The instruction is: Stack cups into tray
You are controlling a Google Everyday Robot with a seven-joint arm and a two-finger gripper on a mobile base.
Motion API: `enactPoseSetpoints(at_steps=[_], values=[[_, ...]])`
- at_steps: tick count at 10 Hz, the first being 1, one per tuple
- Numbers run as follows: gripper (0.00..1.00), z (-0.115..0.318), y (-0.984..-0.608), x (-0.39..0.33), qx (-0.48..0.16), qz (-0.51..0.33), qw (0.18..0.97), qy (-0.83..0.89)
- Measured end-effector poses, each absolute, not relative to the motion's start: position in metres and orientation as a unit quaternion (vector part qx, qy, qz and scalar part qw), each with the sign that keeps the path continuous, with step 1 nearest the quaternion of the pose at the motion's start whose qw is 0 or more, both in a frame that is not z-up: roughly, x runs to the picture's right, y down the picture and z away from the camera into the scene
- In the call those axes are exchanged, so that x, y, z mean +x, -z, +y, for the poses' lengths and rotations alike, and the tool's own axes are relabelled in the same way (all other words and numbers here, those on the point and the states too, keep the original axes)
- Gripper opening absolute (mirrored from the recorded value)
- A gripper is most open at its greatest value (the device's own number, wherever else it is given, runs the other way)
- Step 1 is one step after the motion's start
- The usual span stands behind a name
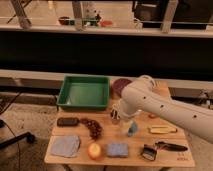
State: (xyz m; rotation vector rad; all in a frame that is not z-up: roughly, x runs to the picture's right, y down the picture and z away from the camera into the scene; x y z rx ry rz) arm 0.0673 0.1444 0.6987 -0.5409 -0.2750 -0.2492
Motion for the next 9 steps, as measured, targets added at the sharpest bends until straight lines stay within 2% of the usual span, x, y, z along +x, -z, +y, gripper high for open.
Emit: enactPoseSetpoints(at_steps=[9], values=[[0.8,0.157,-0.736,0.044,-0.291,-0.119,0.949,0.042]])
